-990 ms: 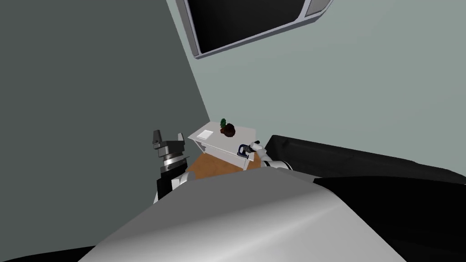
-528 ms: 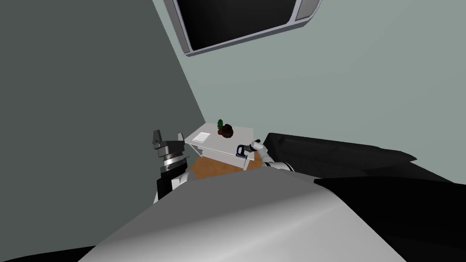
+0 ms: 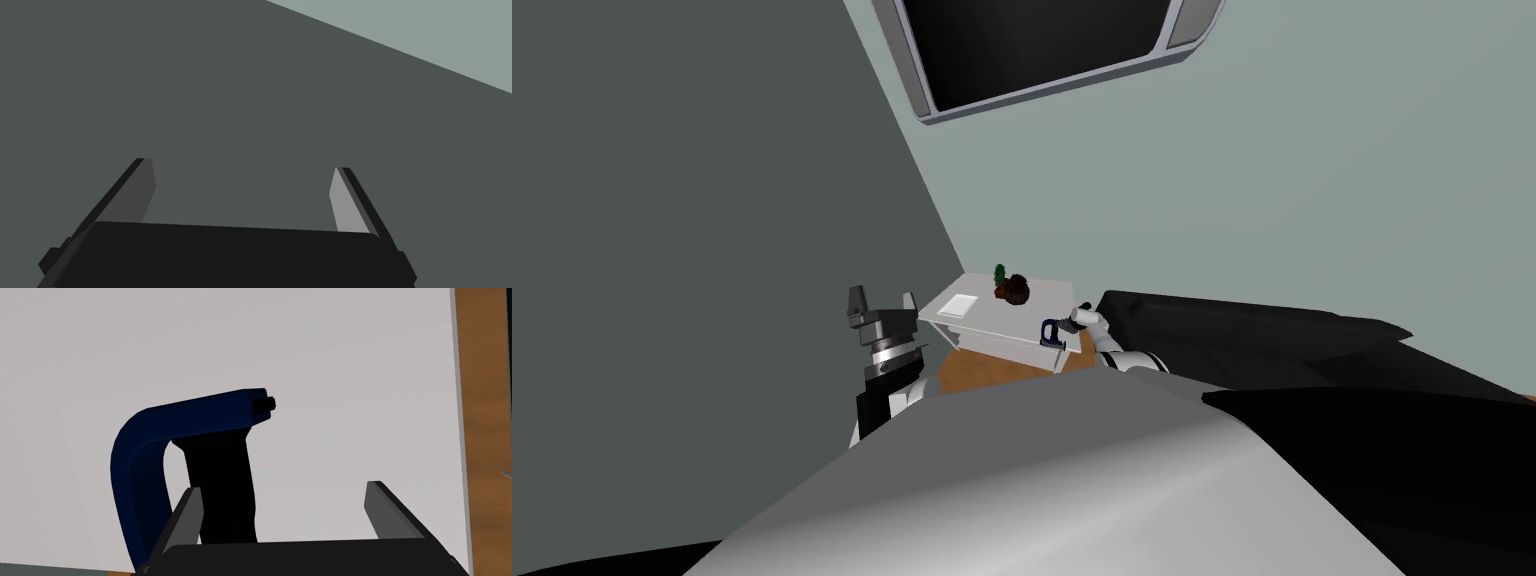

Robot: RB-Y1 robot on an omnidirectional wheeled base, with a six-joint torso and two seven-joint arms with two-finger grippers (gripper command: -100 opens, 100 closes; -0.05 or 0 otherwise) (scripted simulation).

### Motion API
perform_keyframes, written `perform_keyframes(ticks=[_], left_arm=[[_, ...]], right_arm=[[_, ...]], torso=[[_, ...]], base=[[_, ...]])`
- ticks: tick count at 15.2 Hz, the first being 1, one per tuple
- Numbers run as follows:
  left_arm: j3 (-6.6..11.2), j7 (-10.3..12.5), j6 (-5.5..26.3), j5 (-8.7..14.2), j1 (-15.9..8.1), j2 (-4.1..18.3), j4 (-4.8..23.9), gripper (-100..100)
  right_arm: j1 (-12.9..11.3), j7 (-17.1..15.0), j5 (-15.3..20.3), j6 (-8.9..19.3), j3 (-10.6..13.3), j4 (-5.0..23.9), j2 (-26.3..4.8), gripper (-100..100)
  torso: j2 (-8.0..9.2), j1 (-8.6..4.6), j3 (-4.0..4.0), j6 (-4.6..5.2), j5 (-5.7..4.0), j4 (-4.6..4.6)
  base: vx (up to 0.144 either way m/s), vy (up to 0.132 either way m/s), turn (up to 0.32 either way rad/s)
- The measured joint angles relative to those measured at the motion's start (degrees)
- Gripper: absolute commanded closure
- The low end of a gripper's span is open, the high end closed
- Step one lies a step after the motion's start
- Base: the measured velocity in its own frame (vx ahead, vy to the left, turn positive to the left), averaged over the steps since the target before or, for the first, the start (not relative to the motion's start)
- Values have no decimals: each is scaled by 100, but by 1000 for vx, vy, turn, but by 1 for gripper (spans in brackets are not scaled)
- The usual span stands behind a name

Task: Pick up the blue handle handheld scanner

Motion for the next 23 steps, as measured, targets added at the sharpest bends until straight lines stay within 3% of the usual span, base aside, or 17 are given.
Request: perform_keyframes(ticks=[4,7,9,16,17,23], left_arm=[[0,0,0,0,0,0,0,0],[0,0,0,0,-1,1,0,0],[1,0,0,0,-1,1,0,0],[1,0,0,0,-1,2,0,0],[2,0,0,0,-1,2,0,0],[2,0,0,0,0,2,0,0]], right_arm=[[118,-266,187,268,73,-124,-209,-100],[14,-322,115,384,100,204,-438,-100],[29,-357,98,462,114,203,-484,-100],[-8,-151,-5,-77,-172,842,-593,-100],[-9,-140,-9,-107,-181,866,-596,100],[36,-265,53,249,5,419,-526,100]], torso=[[2,-12,1,-1,-2,0],[11,-38,6,-1,-7,2],[21,-54,11,3,-11,4],[32,-84,17,0,-21,5],[30,-84,16,1,-20,5],[23,-81,12,10,-16,4]], base=[[69,144,97],[44,76,158],[14,23,82],[-12,-5,105],[1,-3,-118],[11,4,-110]])
